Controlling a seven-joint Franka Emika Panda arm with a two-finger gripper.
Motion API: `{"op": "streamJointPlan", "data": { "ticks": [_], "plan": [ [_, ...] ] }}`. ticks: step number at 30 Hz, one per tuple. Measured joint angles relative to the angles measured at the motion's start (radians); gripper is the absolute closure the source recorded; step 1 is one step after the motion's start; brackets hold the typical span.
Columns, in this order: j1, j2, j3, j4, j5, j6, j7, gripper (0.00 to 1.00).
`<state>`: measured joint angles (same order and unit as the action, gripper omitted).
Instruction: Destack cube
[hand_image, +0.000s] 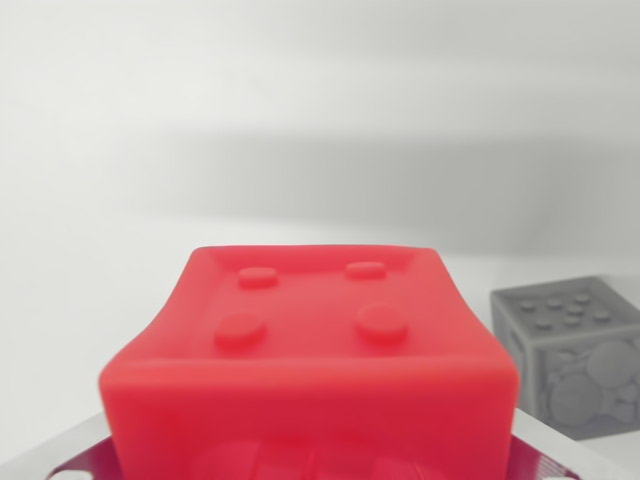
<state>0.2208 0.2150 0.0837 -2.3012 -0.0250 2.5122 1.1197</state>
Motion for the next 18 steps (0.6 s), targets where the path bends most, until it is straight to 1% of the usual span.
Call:
{"op": "streamJointPlan", "data": {
  "ticks": [18],
  "plan": [
    [0.045,0.083,-0.001,0.086,-0.008,0.000,0.095,1.00]
  ]
}}
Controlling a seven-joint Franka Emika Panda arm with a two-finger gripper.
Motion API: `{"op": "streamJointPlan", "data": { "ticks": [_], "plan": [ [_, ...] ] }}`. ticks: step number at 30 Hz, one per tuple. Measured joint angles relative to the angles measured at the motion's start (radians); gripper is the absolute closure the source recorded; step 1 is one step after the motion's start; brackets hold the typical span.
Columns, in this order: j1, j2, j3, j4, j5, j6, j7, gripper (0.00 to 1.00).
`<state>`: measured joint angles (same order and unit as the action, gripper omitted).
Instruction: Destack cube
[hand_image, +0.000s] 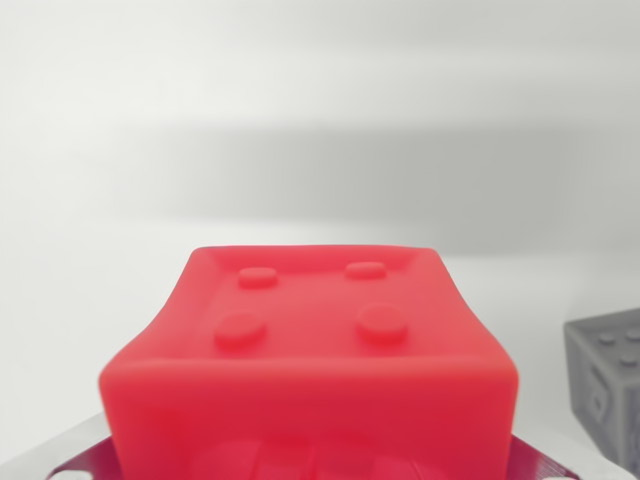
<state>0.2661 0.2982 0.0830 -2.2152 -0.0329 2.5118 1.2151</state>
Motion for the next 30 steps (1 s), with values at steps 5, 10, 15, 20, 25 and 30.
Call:
{"op": "streamJointPlan", "data": {
  "ticks": [5,10,15,20,25,30],
  "plan": [
    [0.012,0.023,-0.001,0.025,-0.003,-0.001,0.025,1.00],
    [0.026,0.047,-0.003,0.052,-0.004,-0.003,0.050,1.00],
    [0.038,0.068,-0.005,0.077,-0.005,-0.006,0.072,1.00],
    [0.051,0.090,-0.008,0.103,-0.006,-0.010,0.095,1.00],
    [0.064,0.113,-0.010,0.131,-0.006,-0.015,0.117,1.00],
    [0.078,0.136,-0.014,0.159,-0.006,-0.020,0.139,1.00]
  ]
}}
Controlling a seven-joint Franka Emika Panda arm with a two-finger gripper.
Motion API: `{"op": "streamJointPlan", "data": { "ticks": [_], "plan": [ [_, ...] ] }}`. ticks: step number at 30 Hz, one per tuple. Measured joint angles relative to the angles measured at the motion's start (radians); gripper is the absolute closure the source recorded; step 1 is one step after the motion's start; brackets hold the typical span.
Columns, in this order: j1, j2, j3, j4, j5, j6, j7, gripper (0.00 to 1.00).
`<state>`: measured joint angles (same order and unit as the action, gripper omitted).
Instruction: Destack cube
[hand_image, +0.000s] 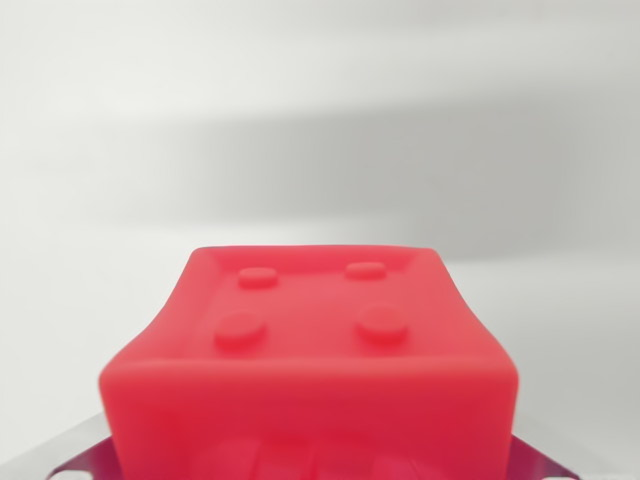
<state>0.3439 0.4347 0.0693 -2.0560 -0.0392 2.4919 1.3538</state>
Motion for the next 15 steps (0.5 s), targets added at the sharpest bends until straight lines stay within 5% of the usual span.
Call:
{"op": "streamJointPlan", "data": {
  "ticks": [15],
  "plan": [
    [0.023,0.077,-0.011,0.044,0.000,0.025,0.031,1.00]
  ]
}}
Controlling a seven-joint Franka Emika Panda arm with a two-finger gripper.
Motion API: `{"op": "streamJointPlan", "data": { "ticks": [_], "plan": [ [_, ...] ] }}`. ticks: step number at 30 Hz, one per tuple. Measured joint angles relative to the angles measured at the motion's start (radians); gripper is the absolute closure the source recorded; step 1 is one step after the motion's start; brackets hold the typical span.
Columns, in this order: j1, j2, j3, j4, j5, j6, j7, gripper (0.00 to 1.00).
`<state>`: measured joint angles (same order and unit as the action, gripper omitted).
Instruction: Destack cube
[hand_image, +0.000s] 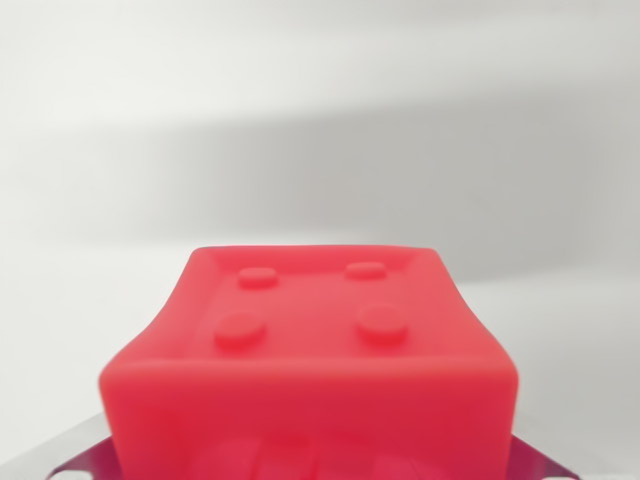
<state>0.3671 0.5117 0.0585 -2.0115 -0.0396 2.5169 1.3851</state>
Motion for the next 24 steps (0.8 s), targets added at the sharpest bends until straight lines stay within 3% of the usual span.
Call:
{"op": "streamJointPlan", "data": {
  "ticks": [24],
  "plan": [
    [0.014,0.129,-0.016,0.027,-0.001,0.101,0.001,1.00]
  ]
}}
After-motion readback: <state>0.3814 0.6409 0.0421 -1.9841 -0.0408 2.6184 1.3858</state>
